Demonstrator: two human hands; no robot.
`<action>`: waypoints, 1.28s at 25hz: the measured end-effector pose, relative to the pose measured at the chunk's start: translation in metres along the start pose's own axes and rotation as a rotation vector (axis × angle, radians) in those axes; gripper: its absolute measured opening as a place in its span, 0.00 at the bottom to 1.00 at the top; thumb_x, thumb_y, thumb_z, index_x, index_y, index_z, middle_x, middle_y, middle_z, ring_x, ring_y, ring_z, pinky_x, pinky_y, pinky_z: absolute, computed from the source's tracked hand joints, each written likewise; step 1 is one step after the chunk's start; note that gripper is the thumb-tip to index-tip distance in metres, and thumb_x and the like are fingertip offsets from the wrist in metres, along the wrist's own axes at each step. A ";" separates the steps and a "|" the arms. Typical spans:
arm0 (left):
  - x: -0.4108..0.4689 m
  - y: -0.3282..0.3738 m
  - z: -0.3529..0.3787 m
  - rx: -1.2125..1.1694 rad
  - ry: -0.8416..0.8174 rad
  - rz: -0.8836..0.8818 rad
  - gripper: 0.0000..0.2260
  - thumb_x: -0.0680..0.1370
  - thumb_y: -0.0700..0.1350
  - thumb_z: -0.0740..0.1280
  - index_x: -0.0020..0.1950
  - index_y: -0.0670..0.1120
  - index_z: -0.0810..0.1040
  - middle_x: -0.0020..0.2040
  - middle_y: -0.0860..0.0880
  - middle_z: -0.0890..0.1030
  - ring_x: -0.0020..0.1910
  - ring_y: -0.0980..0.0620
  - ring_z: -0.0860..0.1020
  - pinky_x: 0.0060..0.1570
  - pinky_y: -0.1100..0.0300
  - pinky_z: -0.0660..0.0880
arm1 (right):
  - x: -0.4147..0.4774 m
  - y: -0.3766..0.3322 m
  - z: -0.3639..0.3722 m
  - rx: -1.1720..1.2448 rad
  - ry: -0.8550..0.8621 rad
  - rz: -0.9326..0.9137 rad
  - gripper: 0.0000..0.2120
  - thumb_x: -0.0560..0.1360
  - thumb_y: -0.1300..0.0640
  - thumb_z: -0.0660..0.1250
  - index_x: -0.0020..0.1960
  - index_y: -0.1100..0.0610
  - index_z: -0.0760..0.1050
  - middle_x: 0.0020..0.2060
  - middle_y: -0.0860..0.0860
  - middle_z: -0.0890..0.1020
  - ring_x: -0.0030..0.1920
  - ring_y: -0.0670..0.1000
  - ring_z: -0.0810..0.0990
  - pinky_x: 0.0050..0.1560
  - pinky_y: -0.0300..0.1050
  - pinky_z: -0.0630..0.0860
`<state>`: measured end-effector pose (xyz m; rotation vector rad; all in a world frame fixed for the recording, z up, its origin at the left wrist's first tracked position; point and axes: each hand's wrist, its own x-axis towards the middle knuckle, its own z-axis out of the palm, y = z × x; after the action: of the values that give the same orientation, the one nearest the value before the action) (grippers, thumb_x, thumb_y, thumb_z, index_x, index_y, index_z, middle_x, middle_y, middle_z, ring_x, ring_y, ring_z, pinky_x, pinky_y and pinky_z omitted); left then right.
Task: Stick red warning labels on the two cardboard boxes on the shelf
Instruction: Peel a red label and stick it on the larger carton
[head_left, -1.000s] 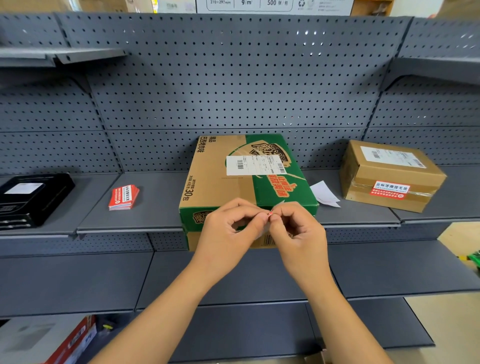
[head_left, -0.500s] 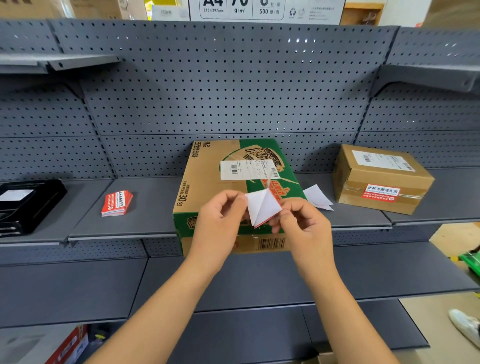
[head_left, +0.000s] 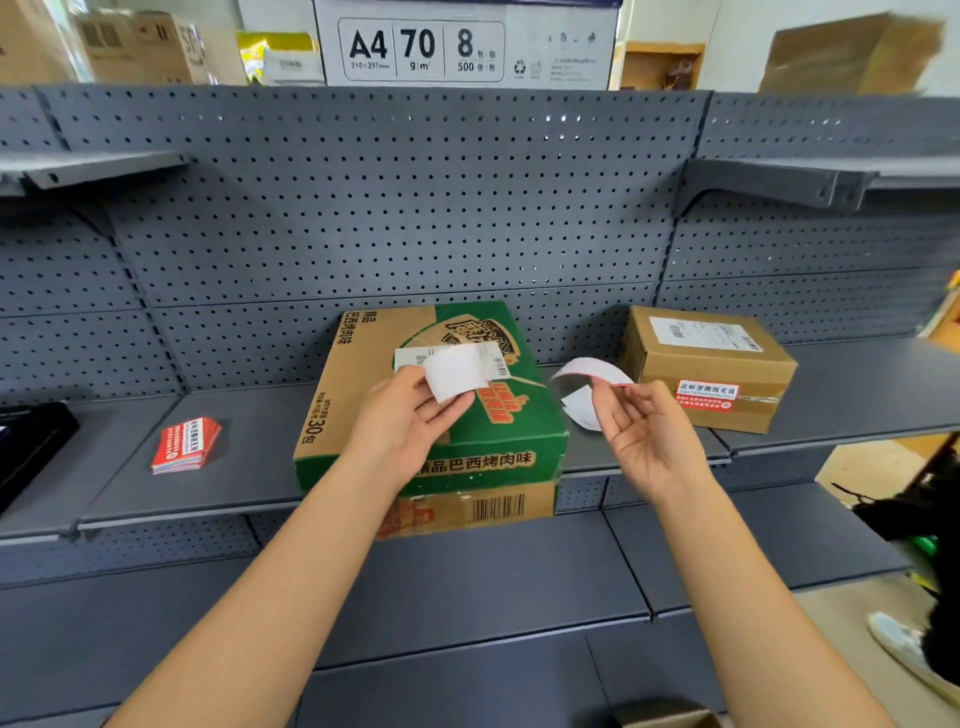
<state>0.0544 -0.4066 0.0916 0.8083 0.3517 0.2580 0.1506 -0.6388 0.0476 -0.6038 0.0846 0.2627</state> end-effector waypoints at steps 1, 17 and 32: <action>0.003 -0.002 0.005 0.022 0.001 -0.002 0.08 0.84 0.35 0.62 0.62 0.38 0.73 0.53 0.35 0.85 0.54 0.39 0.84 0.50 0.47 0.84 | 0.013 -0.005 -0.007 -0.039 0.033 -0.019 0.06 0.80 0.68 0.61 0.45 0.63 0.74 0.57 0.66 0.82 0.59 0.61 0.85 0.52 0.49 0.85; 0.010 -0.008 0.019 0.097 0.022 0.021 0.10 0.85 0.38 0.61 0.66 0.40 0.72 0.54 0.36 0.86 0.56 0.38 0.85 0.56 0.43 0.83 | 0.070 0.012 0.021 -0.967 0.104 -0.351 0.14 0.81 0.53 0.68 0.40 0.60 0.77 0.40 0.61 0.86 0.35 0.52 0.83 0.40 0.48 0.80; -0.058 0.002 -0.019 0.607 0.006 0.470 0.08 0.82 0.46 0.67 0.55 0.58 0.82 0.61 0.58 0.82 0.62 0.61 0.78 0.59 0.65 0.74 | -0.084 0.080 0.100 -1.047 -0.406 -0.386 0.24 0.79 0.48 0.71 0.72 0.44 0.67 0.46 0.44 0.87 0.53 0.42 0.83 0.61 0.45 0.76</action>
<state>-0.0060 -0.4134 0.0928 1.4909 0.2404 0.6080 0.0488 -0.5367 0.0986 -1.5669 -0.5946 0.0277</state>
